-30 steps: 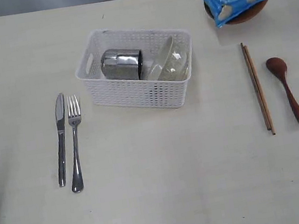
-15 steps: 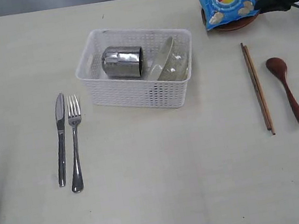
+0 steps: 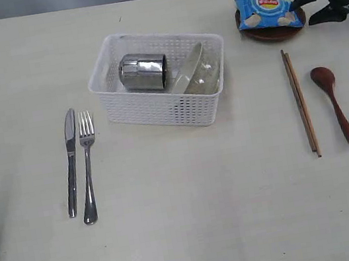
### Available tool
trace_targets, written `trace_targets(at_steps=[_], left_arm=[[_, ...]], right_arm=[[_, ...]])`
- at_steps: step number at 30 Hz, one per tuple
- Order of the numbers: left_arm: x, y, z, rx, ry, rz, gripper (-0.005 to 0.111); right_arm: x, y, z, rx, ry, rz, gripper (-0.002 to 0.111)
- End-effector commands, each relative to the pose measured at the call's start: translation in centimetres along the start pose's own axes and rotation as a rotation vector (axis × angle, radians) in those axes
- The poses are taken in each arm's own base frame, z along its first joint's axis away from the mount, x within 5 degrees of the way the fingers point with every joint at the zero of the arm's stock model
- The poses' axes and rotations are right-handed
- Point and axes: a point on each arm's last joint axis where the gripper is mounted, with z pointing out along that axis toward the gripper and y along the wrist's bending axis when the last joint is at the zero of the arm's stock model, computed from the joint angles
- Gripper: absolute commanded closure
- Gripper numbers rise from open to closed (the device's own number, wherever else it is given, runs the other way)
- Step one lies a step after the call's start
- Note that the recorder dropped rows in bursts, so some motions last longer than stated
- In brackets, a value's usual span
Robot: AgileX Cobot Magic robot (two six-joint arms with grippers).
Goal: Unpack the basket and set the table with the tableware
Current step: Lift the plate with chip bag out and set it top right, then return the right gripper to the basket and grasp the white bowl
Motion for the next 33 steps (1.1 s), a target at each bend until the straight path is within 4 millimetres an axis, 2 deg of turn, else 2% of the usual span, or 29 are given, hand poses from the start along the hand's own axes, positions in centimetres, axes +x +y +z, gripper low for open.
trace_targets(at_steps=[1,3,5,8,11,15,17,23,25,29,33], left_arm=[[0.0,0.0,0.0,0.002,-0.012,-0.003,0.107],[0.0,0.0,0.0,0.002,-0.012,-0.003,0.107],[0.0,0.0,0.0,0.002,-0.012,-0.003,0.107],[0.0,0.0,0.0,0.002,-0.012,-0.003,0.107],[0.0,0.0,0.0,0.002,-0.012,-0.003,0.107],[0.0,0.0,0.0,0.002,-0.012,-0.003,0.107],[0.0,0.0,0.0,0.002,-0.012,-0.003,0.107],[0.0,0.0,0.0,0.002,-0.012,-0.003,0.107],[0.0,0.0,0.0,0.002,-0.012,-0.003,0.107],[0.0,0.0,0.0,0.002,-0.012,-0.003,0.107],[0.0,0.0,0.0,0.002,-0.012,-0.003,0.107]], right_arm=[[-2.6,4.1,-5.5,-0.036,-0.077,-0.143,0.054],[-3.6,7.3,-9.1,-0.104,-0.128,-0.203,0.054],[-3.8,9.8,-11.2,-0.203,-0.151,-0.226,0.054],[-3.0,13.8,-13.1,-0.310,-0.146,-0.294,0.054],[-1.4,17.6,-13.5,-0.351,-0.102,-0.385,0.054],[1.4,21.9,-12.3,-0.381,-0.020,-0.465,0.054],[3.1,23.8,-10.7,-0.319,0.038,-0.486,0.054],[8.1,27.0,-6.3,0.161,0.096,-0.623,0.054],[10.0,28.6,-5.5,0.232,0.092,-0.665,0.054],[13.6,31.4,-4.3,0.267,0.094,-0.714,0.054],[15.6,32.9,-3.8,0.352,0.040,-0.738,0.054]])
